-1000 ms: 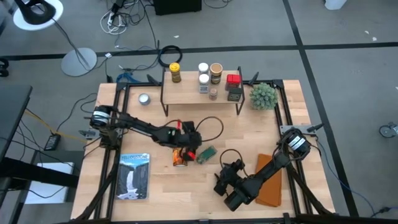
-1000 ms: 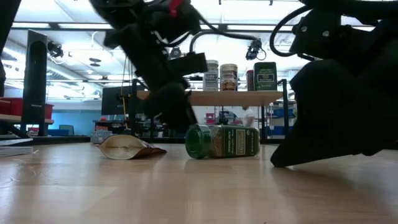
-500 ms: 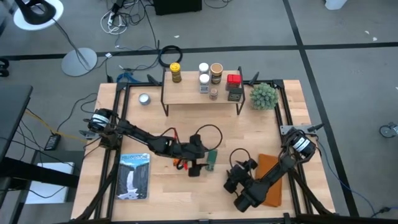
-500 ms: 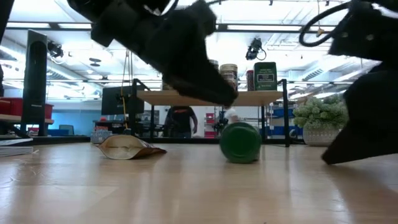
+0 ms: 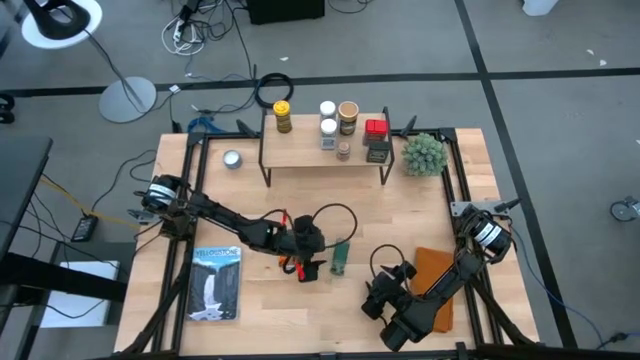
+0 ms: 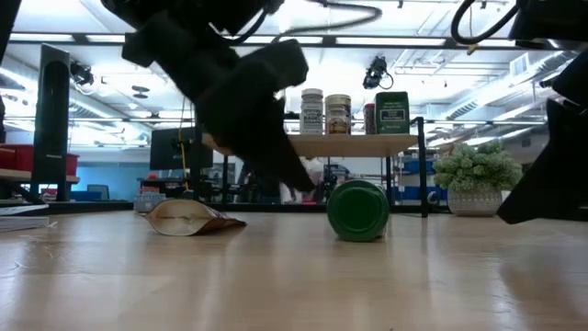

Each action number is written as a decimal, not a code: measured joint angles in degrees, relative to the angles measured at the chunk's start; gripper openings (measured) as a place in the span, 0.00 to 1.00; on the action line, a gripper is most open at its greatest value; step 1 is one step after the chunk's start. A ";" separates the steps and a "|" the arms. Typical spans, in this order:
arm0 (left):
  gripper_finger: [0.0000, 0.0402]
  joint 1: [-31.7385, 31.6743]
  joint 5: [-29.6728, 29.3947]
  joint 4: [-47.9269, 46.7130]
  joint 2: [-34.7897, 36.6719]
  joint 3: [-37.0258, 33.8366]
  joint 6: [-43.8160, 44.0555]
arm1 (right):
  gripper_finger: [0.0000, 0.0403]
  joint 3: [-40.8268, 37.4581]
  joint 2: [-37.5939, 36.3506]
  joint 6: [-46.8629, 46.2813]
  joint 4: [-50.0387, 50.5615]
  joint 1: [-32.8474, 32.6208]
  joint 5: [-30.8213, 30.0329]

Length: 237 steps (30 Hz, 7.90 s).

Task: Shelf spices
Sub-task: Put the green bottle seasoning on the shelf

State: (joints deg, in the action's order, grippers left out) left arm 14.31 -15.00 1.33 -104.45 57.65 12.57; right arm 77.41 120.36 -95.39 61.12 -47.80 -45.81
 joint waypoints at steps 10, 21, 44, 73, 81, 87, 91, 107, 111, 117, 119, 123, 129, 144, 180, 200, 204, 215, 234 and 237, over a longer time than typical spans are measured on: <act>0.82 1.19 0.79 11.33 -5.66 -0.02 4.57 | 0.76 0.04 -0.09 0.48 -0.17 0.36 -0.51; 0.82 1.36 3.74 28.50 -7.62 0.00 5.83 | 0.76 2.60 -0.13 5.43 -0.29 0.34 -3.25; 0.82 1.62 -4.76 9.24 2.82 0.00 -3.55 | 0.76 4.46 1.86 7.41 -18.04 7.86 3.02; 0.82 3.48 -6.23 4.08 5.49 -7.87 -0.24 | 0.76 23.69 2.84 33.97 8.71 15.69 30.25; 0.82 1.96 -8.06 2.74 5.49 -8.65 -2.02 | 0.76 37.64 2.73 56.19 28.63 17.10 22.74; 0.82 1.10 -8.74 7.07 9.46 -15.47 0.12 | 0.76 37.62 2.49 70.71 27.58 21.78 22.89; 0.82 1.07 -8.79 13.36 16.56 -21.66 2.01 | 0.76 35.71 2.02 81.11 21.87 24.74 24.48; 0.82 1.35 -13.88 14.08 40.02 -32.87 9.17 | 0.76 25.03 -1.99 113.64 4.25 33.48 43.94; 0.82 2.25 -13.92 13.10 40.92 -32.89 10.61 | 0.76 25.03 -1.94 123.62 1.80 32.40 43.94; 0.82 2.69 -13.90 12.69 40.88 -32.89 13.53 | 0.76 23.01 -1.51 129.60 -0.06 30.67 46.36; 0.82 2.80 -13.91 12.82 40.88 -32.89 14.12 | 0.76 21.36 -1.51 129.56 -2.54 30.16 46.81; 0.82 2.97 -13.92 12.98 40.88 -32.89 14.53 | 0.76 17.78 -1.48 129.50 -7.61 29.63 45.51; 0.82 3.06 -13.90 12.96 40.85 -32.89 14.76 | 0.76 14.14 -1.38 125.03 -13.69 29.92 44.89; 0.82 3.06 -13.90 12.96 40.81 -32.89 15.16 | 0.75 9.14 -1.36 124.92 -18.40 31.64 45.66; 0.82 3.06 -13.90 -0.12 52.57 -32.85 7.57 | 0.47 -14.13 -18.76 87.24 -67.02 29.29 21.83; 0.82 3.06 -13.92 2.33 53.53 -32.85 7.56 | 0.47 -37.89 0.08 95.74 -142.03 29.98 10.20; 0.82 3.06 -13.91 2.42 53.53 -32.85 8.66 | 0.47 -35.94 1.39 94.99 -143.40 30.96 12.42; 0.82 3.06 -13.90 2.71 53.51 -32.85 9.14 | 0.75 -35.60 1.42 95.03 -143.64 31.20 13.34; 0.82 3.06 -13.33 2.59 53.46 -32.85 10.58 | 0.70 -35.63 -5.00 109.27 -150.14 28.45 0.70; 0.82 3.06 -13.36 2.39 53.45 -32.85 10.18 | 0.69 -35.63 -7.86 109.76 -149.63 25.64 -5.30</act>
State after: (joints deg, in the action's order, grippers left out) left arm 17.37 -28.36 3.72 -51.00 24.80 22.75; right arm 41.78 112.50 14.37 -88.51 -22.16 -51.12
